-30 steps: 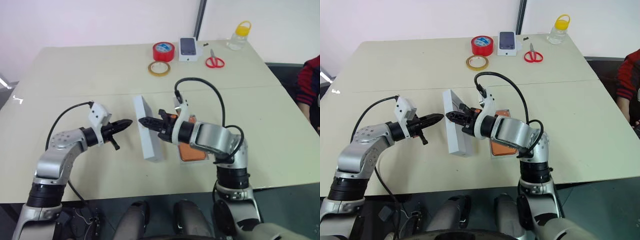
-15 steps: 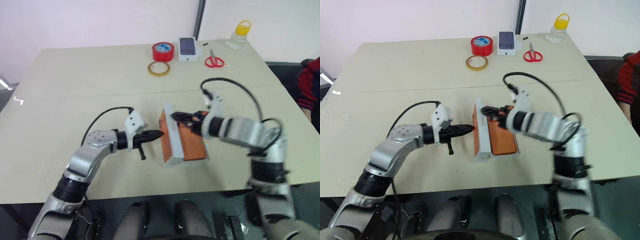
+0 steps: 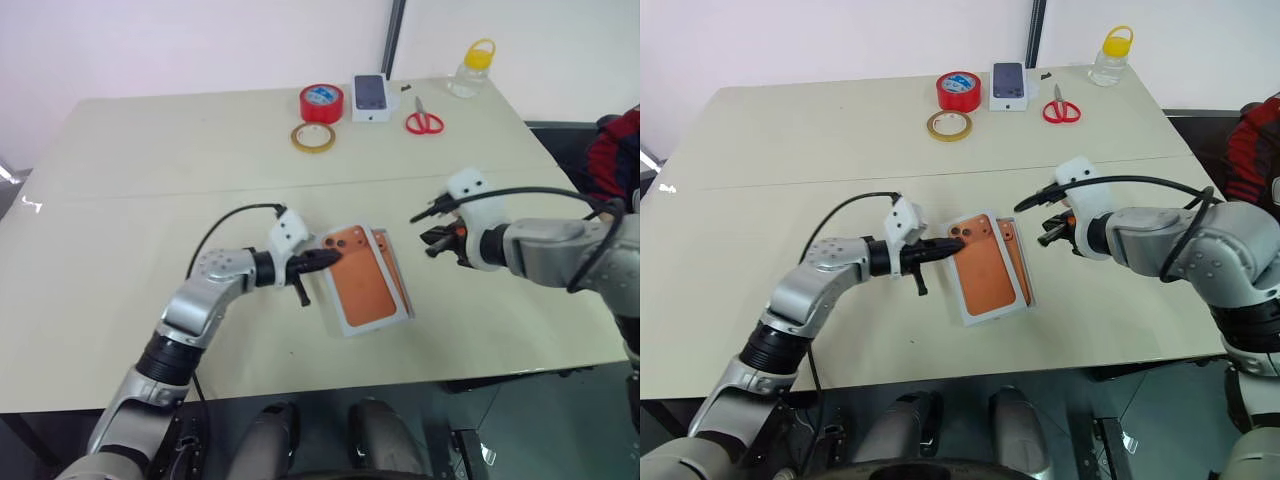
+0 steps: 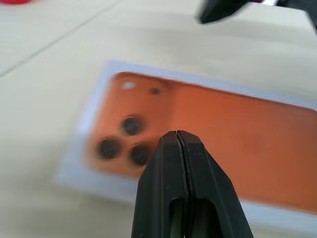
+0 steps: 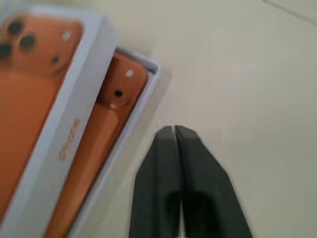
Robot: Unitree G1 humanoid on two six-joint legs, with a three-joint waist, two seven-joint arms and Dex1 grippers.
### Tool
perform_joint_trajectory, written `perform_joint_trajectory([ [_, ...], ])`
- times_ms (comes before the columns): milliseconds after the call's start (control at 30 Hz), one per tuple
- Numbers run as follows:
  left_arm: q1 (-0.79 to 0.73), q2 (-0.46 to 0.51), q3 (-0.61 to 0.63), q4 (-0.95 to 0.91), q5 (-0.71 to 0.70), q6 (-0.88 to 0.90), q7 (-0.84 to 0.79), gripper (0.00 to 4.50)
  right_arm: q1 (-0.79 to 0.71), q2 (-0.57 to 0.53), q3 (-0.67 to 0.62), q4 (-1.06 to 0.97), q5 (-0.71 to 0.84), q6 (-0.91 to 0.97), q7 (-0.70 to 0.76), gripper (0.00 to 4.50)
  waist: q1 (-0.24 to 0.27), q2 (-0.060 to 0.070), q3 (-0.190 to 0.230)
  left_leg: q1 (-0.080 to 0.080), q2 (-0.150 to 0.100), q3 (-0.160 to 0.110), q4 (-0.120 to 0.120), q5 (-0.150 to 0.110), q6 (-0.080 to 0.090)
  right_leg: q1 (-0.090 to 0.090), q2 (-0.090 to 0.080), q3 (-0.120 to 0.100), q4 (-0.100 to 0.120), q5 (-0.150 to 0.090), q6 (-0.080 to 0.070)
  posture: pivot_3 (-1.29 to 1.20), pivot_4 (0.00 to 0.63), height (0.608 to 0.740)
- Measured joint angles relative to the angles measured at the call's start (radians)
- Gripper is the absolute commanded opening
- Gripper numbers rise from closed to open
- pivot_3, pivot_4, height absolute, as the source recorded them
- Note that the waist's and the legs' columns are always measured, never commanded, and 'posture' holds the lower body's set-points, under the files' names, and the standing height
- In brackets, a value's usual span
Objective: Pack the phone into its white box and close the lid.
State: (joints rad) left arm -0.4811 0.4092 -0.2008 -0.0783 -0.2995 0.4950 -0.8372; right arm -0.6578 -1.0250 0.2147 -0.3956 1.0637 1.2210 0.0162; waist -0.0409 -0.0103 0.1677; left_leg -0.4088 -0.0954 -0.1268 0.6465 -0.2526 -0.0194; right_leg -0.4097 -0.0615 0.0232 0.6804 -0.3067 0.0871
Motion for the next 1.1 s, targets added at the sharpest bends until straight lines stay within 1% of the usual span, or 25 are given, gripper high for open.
perform_joint_trajectory([
  [67, 0.018, 0.044, 0.016, -0.014, -0.007, 0.004, -0.012, 0.00, 0.005, -0.026, 0.073, -0.052, -0.103, -0.031, 0.083, 0.03, 0.000, 0.000, 0.000, 0.000, 0.000, 0.000, 0.000, 0.000, 0.000, 0.000, 0.000, 0.000, 0.000, 0.000, 0.000, 0.00, 0.150, 0.740],
  [167, 0.056, 0.130, 0.028, -0.030, -0.006, 0.010, -0.050, 0.00, 0.019, -0.022, 0.139, -0.089, -0.222, -0.069, 0.178, 0.03, 0.002, 0.000, 0.000, 0.000, 0.000, 0.000, 0.000, 0.000, 0.000, 0.000, 0.000, 0.000, 0.000, 0.000, 0.000, 0.00, 0.150, 0.740],
  [267, 0.065, 0.160, 0.018, -0.056, -0.009, 0.024, -0.096, 0.00, 0.020, -0.009, 0.178, -0.087, -0.323, -0.086, 0.232, 0.03, 0.016, 0.000, 0.000, 0.000, 0.000, 0.000, 0.000, 0.000, 0.000, 0.000, -0.001, 0.000, -0.001, 0.000, 0.000, 0.00, 0.150, 0.740],
  [367, 0.064, 0.172, -0.018, -0.063, 0.003, 0.023, -0.124, 0.00, 0.020, 0.021, 0.188, -0.077, -0.395, -0.093, 0.279, 0.03, 0.029, 0.000, 0.000, 0.000, 0.000, 0.000, 0.000, 0.000, -0.001, 0.000, -0.001, 0.000, -0.003, 0.000, 0.000, 0.00, 0.150, 0.740],
  [467, 0.061, 0.159, -0.091, -0.053, 0.058, -0.002, -0.126, 0.00, 0.020, 0.042, 0.194, -0.074, -0.445, -0.093, 0.322, 0.03, 0.033, 0.000, 0.000, -0.001, -0.001, 0.000, 0.000, 0.000, -0.001, 0.001, -0.001, 0.000, -0.004, 0.000, 0.000, 0.00, 0.150, 0.740],
  [600, 0.035, 0.071, -0.151, -0.013, 0.096, -0.012, -0.104, 0.00, 0.027, 0.064, 0.195, -0.074, -0.500, -0.090, 0.367, 0.03, 0.033, 0.000, 0.000, -0.001, -0.001, -0.001, 0.000, 0.000, -0.001, 0.001, -0.001, 0.000, -0.004, 0.000, 0.000, 0.00, 0.150, 0.740],
  [733, 0.001, 0.018, -0.145, 0.001, 0.099, -0.002, -0.069, 0.00, 0.043, 0.064, 0.192, -0.074, -0.548, -0.072, 0.394, 0.03, 0.028, 0.000, 0.000, -0.001, -0.001, -0.001, 0.000, 0.000, -0.001, 0.000, -0.001, 0.000, -0.004, 0.000, 0.000, 0.00, 0.150, 0.740],
  [1100, -0.003, -0.012, -0.131, 0.001, 0.091, 0.027, -0.049, 0.00, 0.087, 0.067, 0.160, -0.102, -0.621, -0.042, 0.453, 0.03, 0.030, 0.000, 0.000, -0.001, -0.001, -0.001, 0.000, 0.001, -0.002, 0.001, -0.001, 0.000, -0.004, 0.000, 0.000, 0.00, 0.150, 0.740],
])
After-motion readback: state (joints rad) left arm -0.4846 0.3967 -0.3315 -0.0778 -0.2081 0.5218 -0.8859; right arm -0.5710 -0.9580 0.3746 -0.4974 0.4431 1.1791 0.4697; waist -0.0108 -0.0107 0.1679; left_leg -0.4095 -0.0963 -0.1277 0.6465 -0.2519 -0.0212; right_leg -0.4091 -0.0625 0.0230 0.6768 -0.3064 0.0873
